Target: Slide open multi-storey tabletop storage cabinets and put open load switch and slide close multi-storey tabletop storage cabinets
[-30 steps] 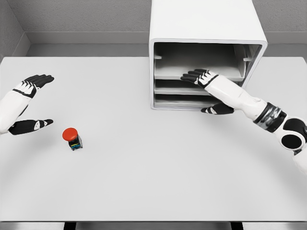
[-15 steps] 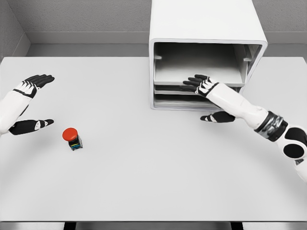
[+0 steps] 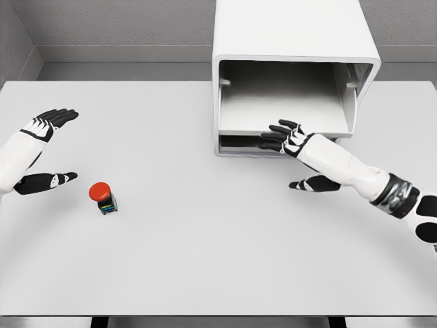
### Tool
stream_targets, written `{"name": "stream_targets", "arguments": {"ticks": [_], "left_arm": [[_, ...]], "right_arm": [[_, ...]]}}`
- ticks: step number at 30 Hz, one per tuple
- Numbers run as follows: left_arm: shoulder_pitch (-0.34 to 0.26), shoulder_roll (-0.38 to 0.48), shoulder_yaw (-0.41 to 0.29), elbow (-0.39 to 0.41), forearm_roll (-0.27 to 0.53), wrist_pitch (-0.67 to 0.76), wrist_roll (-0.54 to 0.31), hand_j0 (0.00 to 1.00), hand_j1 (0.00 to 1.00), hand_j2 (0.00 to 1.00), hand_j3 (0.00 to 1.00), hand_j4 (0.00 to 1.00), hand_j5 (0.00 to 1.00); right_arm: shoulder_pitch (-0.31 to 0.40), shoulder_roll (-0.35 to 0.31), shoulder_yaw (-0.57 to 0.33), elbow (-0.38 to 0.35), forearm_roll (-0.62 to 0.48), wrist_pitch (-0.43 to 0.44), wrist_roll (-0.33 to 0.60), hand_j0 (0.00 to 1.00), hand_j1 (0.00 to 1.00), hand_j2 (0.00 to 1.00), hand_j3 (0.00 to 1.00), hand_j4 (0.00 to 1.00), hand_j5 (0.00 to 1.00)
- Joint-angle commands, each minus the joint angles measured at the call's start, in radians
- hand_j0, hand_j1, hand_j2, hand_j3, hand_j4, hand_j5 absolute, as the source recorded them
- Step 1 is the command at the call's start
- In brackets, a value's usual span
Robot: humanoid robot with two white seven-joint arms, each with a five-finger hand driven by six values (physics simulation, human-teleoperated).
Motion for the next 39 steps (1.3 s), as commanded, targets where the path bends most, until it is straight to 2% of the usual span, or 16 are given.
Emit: {"name": "stream_targets", "arguments": {"ticks": [1, 4, 9, 12, 18, 20, 24, 26, 27, 28, 29, 30, 32, 34, 36, 39], "left_arm": [[0.000, 0.001, 0.003, -0.004, 0.008, 0.001, 0.001, 1.00, 1.00, 1.00, 1.00, 1.00, 1.00], [0.006, 0.001, 0.006, -0.010, 0.008, 0.001, 0.001, 1.00, 1.00, 1.00, 1.00, 1.00, 1.00], [0.020, 0.001, 0.023, -0.010, 0.008, 0.001, 0.001, 1.00, 1.00, 1.00, 1.00, 1.00, 1.00], [0.020, 0.001, 0.023, -0.010, 0.008, 0.001, 0.001, 1.00, 1.00, 1.00, 1.00, 1.00, 1.00], [0.029, 0.012, 0.022, -0.014, 0.017, 0.001, 0.002, 1.00, 1.00, 1.00, 1.00, 1.00, 1.00], [0.029, 0.013, 0.020, -0.014, 0.014, 0.001, 0.002, 1.00, 1.00, 1.00, 1.00, 1.00, 1.00], [0.028, 0.073, 0.023, -0.028, 0.051, 0.001, 0.008, 1.00, 1.00, 1.00, 1.00, 1.00, 1.00], [0.061, 0.119, 0.007, -0.062, 0.103, 0.001, 0.010, 1.00, 1.00, 1.00, 1.00, 1.00, 1.00], [0.090, 0.137, 0.002, -0.076, 0.115, 0.001, 0.007, 1.00, 1.00, 1.00, 1.00, 1.00, 1.00], [0.100, 0.151, -0.012, -0.080, 0.138, 0.001, 0.004, 1.00, 1.00, 1.00, 1.00, 1.00, 1.00], [0.100, 0.165, -0.065, -0.080, 0.178, 0.001, -0.002, 1.00, 1.00, 1.00, 1.00, 1.00, 1.00], [0.101, 0.203, -0.093, -0.080, 0.216, 0.001, -0.036, 1.00, 1.00, 1.00, 1.00, 1.00, 1.00], [0.098, 0.219, -0.113, -0.091, 0.336, 0.001, -0.154, 1.00, 1.00, 1.00, 1.00, 1.00, 1.00], [0.097, 0.229, -0.116, -0.106, 0.347, 0.001, -0.174, 1.00, 1.00, 1.00, 1.00, 1.00, 1.00], [0.089, 0.228, -0.115, -0.123, 0.351, 0.001, -0.252, 1.00, 1.00, 1.00, 1.00, 1.00, 1.00], [0.091, 0.229, -0.121, -0.129, 0.388, 0.001, -0.278, 1.00, 1.00, 1.00, 1.00, 1.00, 1.00]], "right_arm": [[0.006, -0.021, -0.027, -0.012, 0.011, 0.000, 0.025, 1.00, 1.00, 1.00, 1.00, 1.00, 1.00], [0.034, -0.032, -0.049, -0.035, 0.011, 0.000, 0.025, 1.00, 1.00, 1.00, 1.00, 1.00, 1.00], [0.040, -0.044, -0.053, -0.051, 0.009, 0.000, 0.022, 1.00, 1.00, 1.00, 1.00, 1.00, 1.00], [0.097, -0.046, -0.122, -0.086, 0.011, 0.000, 0.022, 1.00, 1.00, 1.00, 1.00, 1.00, 1.00], [0.107, -0.055, -0.135, -0.101, 0.011, 0.000, 0.022, 1.00, 1.00, 1.00, 1.00, 1.00, 1.00], [0.117, -0.055, -0.173, -0.103, 0.009, 0.000, 0.022, 1.00, 1.00, 1.00, 1.00, 1.00, 1.00], [0.123, -0.060, -0.224, -0.112, -0.025, 0.000, 0.022, 1.00, 1.00, 1.00, 1.00, 1.00, 1.00], [0.170, -0.075, -0.288, -0.133, -0.032, 0.000, 0.022, 1.00, 1.00, 1.00, 1.00, 1.00, 1.00], [0.189, -0.076, -0.308, -0.135, -0.032, 0.000, 0.022, 0.99, 0.99, 0.99, 0.99, 0.99, 0.99], [0.190, -0.076, -0.308, -0.135, -0.032, 0.000, 0.022, 0.90, 0.90, 0.90, 0.90, 0.90, 0.90], [0.192, -0.083, -0.308, -0.133, -0.032, 0.000, 0.023, 0.85, 0.85, 0.85, 0.85, 0.85, 0.85], [0.193, -0.083, -0.308, -0.133, -0.032, 0.000, 0.023, 0.83, 0.83, 0.83, 0.83, 0.83, 0.83], [0.199, -0.096, -0.308, -0.133, -0.032, 0.000, 0.025, 0.82, 0.82, 0.82, 0.82, 0.82, 0.82], [0.206, -0.103, -0.311, -0.135, -0.032, 0.000, 0.023, 0.76, 0.76, 0.76, 0.76, 0.76, 0.76], [0.207, -0.115, -0.310, -0.133, -0.040, 0.000, 0.023, 0.72, 0.72, 0.72, 0.72, 0.72, 0.72], [0.216, -0.126, -0.310, -0.133, -0.048, 0.000, 0.023, 0.72, 0.72, 0.72, 0.72, 0.72, 0.72]]}}
